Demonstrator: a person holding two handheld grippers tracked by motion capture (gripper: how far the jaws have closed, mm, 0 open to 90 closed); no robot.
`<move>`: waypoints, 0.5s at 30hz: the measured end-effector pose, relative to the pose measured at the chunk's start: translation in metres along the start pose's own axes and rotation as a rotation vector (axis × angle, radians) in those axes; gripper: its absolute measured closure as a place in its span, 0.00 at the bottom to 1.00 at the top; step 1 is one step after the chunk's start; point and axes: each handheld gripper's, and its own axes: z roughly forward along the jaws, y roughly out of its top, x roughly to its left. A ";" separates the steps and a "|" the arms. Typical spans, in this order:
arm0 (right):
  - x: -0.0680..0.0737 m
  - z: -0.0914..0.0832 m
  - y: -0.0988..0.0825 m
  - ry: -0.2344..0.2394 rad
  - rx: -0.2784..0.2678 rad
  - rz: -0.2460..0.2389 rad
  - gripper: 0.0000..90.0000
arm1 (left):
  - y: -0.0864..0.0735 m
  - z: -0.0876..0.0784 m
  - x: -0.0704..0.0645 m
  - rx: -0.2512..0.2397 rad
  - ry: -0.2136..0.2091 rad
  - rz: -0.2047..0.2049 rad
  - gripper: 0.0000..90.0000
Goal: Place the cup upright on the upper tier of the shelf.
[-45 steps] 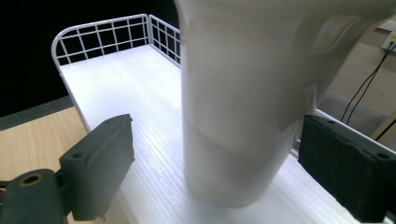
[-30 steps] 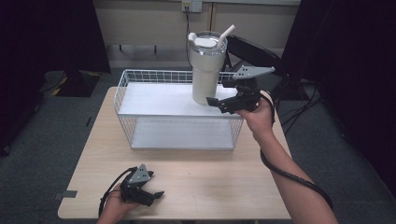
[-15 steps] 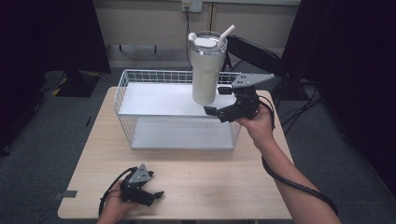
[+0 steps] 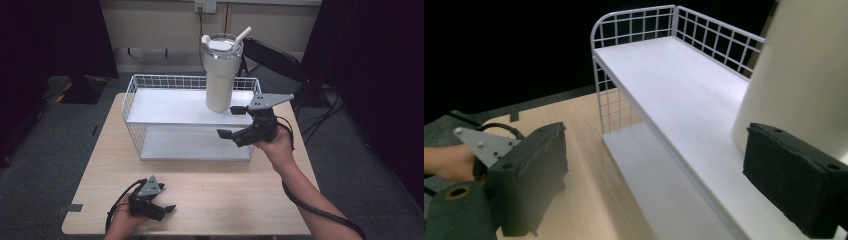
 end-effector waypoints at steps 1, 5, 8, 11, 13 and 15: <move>0.001 0.000 -0.002 0.005 -0.001 0.001 0.11 | 0.000 0.000 0.000 0.000 0.000 0.000 0.16; 0.008 0.001 -0.012 0.028 0.001 0.002 0.11 | 0.000 0.000 0.000 0.002 0.001 -0.001 0.16; 0.013 0.001 -0.020 0.044 0.001 0.000 0.11 | 0.000 0.000 0.000 0.000 0.000 0.000 0.16; 0.018 0.000 -0.030 0.060 -0.003 0.005 0.11 | 0.000 0.000 0.000 0.001 0.000 0.000 0.16; 0.021 0.000 -0.037 0.071 -0.005 0.012 0.11 | 0.000 0.000 0.000 0.000 0.000 0.000 0.16; 0.024 0.001 -0.046 0.083 -0.002 0.018 0.11 | 0.000 0.000 0.000 0.001 0.000 0.000 0.16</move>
